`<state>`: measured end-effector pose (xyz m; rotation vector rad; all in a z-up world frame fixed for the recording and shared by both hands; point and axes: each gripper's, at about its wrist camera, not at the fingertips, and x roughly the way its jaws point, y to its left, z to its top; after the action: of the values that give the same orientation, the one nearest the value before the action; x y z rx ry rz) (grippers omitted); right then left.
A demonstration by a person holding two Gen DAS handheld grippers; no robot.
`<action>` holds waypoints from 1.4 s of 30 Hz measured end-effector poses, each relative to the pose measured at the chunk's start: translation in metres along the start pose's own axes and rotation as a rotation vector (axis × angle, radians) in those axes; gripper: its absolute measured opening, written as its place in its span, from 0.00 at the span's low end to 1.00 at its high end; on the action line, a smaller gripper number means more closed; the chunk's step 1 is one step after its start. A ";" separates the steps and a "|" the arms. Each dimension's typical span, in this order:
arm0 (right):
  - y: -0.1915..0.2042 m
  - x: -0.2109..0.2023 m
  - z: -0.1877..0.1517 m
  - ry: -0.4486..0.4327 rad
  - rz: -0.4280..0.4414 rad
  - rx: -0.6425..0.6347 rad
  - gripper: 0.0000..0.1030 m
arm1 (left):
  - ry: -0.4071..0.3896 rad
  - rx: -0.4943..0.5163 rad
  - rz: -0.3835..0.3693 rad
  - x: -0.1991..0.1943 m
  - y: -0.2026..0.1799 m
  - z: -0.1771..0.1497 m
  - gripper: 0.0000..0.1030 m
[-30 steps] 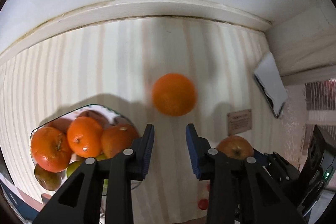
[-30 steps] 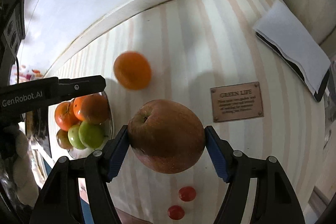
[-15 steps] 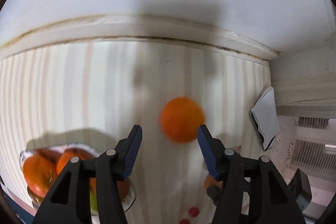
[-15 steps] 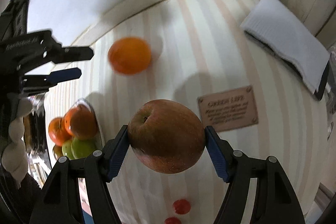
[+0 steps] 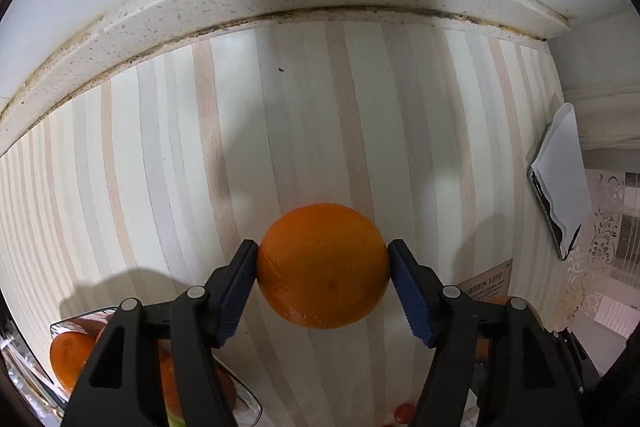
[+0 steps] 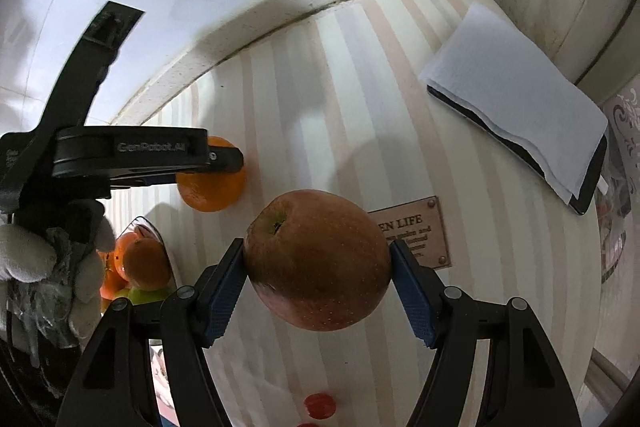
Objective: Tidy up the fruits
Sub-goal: 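Carry the orange to the plate while the right gripper places the red apple there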
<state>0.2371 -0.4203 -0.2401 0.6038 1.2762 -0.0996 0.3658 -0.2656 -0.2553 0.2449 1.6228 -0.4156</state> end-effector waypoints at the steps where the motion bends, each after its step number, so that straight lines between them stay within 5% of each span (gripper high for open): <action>1: -0.001 0.001 0.000 0.003 -0.002 0.001 0.71 | -0.008 -0.010 0.000 -0.002 0.001 -0.002 0.61; 5: 0.002 0.002 -0.001 0.007 0.001 -0.007 0.71 | -0.074 -0.024 -0.007 -0.025 0.009 -0.017 0.61; 16: 0.057 -0.024 -0.023 0.012 0.095 -0.124 0.71 | -0.228 -0.134 -0.174 -0.119 0.065 -0.101 0.61; 24: 0.136 -0.025 -0.057 0.062 0.207 -0.254 0.71 | -0.325 -0.285 -0.143 -0.165 0.151 -0.153 0.61; 33: 0.220 0.017 -0.105 0.158 0.238 -0.369 0.71 | -0.297 -0.409 -0.045 -0.152 0.249 -0.188 0.61; 42: 0.265 0.037 -0.126 0.158 0.201 -0.428 0.71 | -0.211 -0.416 -0.035 -0.106 0.295 -0.168 0.61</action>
<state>0.2435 -0.1279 -0.1971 0.3702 1.3303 0.3860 0.3404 0.0804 -0.1768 -0.1380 1.4676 -0.1182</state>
